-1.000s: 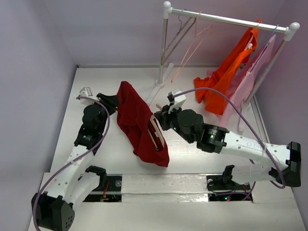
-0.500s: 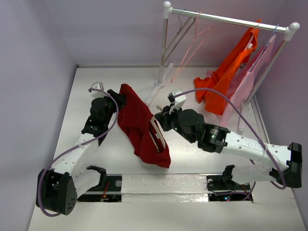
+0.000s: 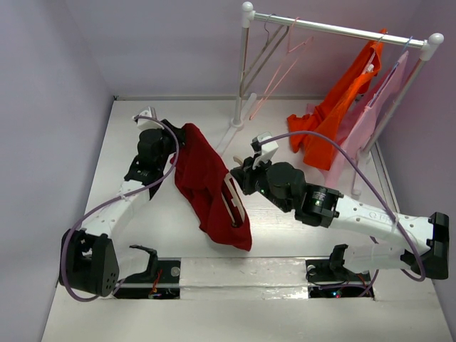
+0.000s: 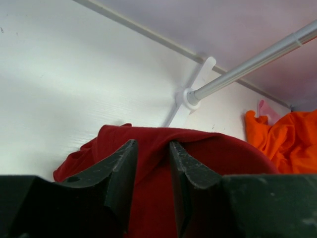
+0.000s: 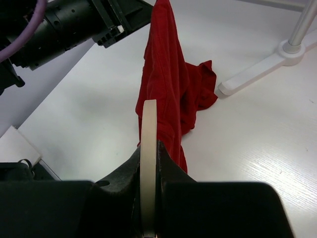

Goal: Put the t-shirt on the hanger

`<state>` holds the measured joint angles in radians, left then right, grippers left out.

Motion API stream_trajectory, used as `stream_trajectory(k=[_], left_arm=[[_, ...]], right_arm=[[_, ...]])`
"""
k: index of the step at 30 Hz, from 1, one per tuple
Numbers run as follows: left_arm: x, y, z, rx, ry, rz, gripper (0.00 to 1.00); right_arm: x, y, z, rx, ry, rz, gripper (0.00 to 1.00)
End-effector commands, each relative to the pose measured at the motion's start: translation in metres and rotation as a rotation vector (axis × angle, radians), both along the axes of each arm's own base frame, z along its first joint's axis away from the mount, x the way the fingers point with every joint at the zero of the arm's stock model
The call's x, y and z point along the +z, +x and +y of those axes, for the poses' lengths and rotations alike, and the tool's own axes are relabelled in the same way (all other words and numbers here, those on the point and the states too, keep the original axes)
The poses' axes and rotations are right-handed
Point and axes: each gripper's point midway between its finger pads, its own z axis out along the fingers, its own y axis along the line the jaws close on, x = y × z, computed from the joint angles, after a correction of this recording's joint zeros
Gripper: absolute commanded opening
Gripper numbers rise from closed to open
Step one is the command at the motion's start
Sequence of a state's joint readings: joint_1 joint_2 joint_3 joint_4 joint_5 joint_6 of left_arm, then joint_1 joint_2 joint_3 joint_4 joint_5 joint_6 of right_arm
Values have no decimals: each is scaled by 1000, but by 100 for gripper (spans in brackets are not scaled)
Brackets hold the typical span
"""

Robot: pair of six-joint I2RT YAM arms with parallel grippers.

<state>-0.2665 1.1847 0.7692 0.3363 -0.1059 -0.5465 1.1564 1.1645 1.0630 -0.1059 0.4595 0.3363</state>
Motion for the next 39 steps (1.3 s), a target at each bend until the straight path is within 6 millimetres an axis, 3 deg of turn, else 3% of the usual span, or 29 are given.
stream_trajectory(k=[1,3,4,7,11,14,15,17,18,21,26,30,32,33,35,37,38,39], left_arm=[[15,5,-6,-37,0,-58,28],[16,5,-7,-45,-1,-66,24],[16,6,-8,-48,-4,-67,13],[19,8,-10,-55,-11,-74,0],[31,9,0,7,-24,-81,0],[49,14,26,104,-16,-80,0],[65,18,32,119,-17,-100,0],[71,21,41,132,-1,-82,0],[88,24,51,152,7,-108,0],[105,26,62,166,16,-122,0],[107,31,71,180,54,-104,0],[108,37,80,195,57,-102,0],[107,42,85,201,79,-78,0],[118,43,85,202,83,-94,0],[125,43,89,212,89,-98,0],[140,42,91,217,99,-118,0],[145,41,93,224,105,-121,0],[160,40,94,230,113,-144,0]], right_arm=[[26,-2,-2,13,86,-27,0],[26,-3,-3,13,88,-27,0],[26,-3,-4,12,88,-27,0],[27,-4,-5,12,92,-27,0],[25,-5,-7,14,78,-21,0],[18,-7,-10,19,51,-9,0],[13,-8,-12,19,31,-1,0],[11,-9,-17,13,19,3,0],[8,-10,-20,13,9,9,0],[2,-13,-24,17,-9,20,0],[-10,-21,-22,56,-48,63,0],[-8,-31,-25,77,-68,75,0],[4,-35,-28,83,-61,69,0],[3,-40,-30,94,-81,76,0],[25,-44,-33,104,-62,60,0],[33,-45,-39,104,-94,60,0],[58,-47,-41,105,-65,36,0],[59,-48,-46,105,-104,39,0]])
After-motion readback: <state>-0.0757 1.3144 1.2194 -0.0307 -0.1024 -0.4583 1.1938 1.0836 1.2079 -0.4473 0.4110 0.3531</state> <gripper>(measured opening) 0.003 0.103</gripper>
